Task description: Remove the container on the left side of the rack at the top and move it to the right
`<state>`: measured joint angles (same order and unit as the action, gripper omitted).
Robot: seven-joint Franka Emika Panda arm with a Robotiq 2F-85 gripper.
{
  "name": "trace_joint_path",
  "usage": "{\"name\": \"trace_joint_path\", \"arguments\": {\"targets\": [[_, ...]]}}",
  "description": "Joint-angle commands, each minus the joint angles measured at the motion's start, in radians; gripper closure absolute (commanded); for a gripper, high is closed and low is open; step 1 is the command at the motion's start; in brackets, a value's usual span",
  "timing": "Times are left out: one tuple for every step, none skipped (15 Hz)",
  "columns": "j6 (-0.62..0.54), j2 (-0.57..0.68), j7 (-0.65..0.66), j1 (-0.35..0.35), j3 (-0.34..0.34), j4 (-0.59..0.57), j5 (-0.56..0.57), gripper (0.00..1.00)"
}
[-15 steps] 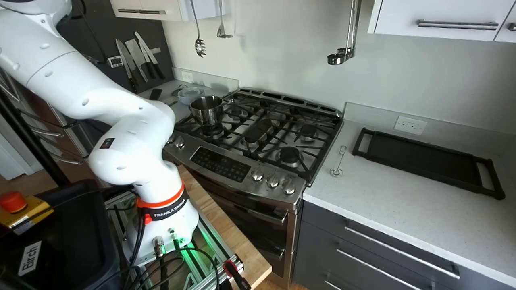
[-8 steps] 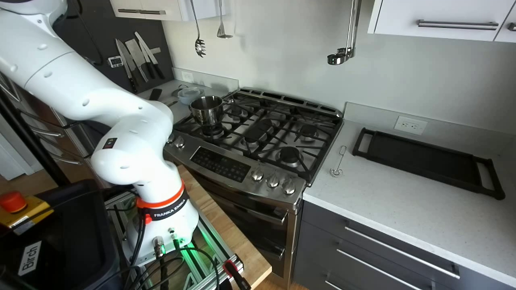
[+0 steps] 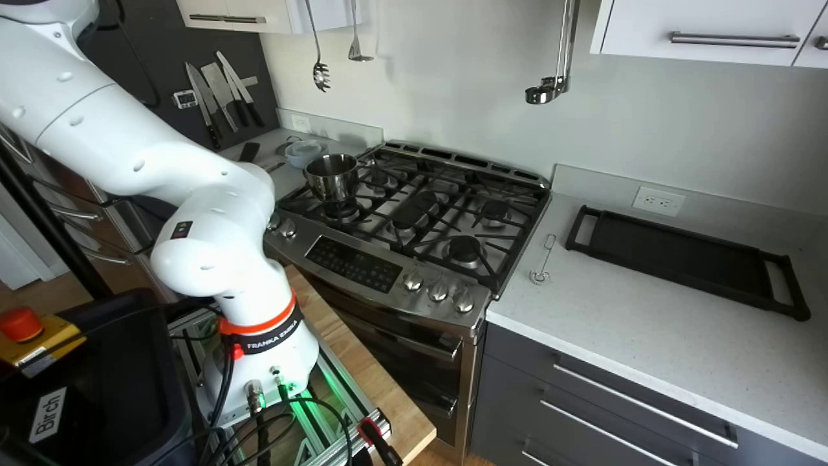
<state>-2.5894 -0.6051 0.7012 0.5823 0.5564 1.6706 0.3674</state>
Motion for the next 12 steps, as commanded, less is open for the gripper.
{"name": "trace_joint_path", "arguments": {"targets": [[-0.018, -0.002, -0.012, -0.058, -0.038, 0.041, 0.041, 0.84], [-0.018, -0.002, -0.014, -0.066, -0.043, 0.049, 0.047, 0.84], [-0.018, -0.001, -0.016, -0.074, -0.048, 0.055, 0.052, 0.84], [-0.019, 0.000, -0.015, -0.081, -0.052, 0.059, 0.057, 0.84], [-0.021, 0.002, -0.013, -0.088, -0.056, 0.064, 0.061, 0.84], [-0.023, 0.003, -0.010, -0.093, -0.057, 0.066, 0.066, 0.84], [-0.027, 0.005, -0.006, -0.096, -0.057, 0.068, 0.070, 0.84], [-0.027, 0.006, -0.006, -0.102, -0.058, 0.071, 0.074, 0.84], [-0.024, 0.006, -0.008, -0.108, -0.058, 0.076, 0.076, 0.84], [-0.021, 0.006, -0.011, -0.114, -0.059, 0.082, 0.077, 0.84], [-0.019, 0.006, -0.013, -0.120, -0.060, 0.086, 0.078, 0.84], [-0.019, 0.005, -0.012, -0.121, -0.060, 0.091, 0.081, 0.84]]}}
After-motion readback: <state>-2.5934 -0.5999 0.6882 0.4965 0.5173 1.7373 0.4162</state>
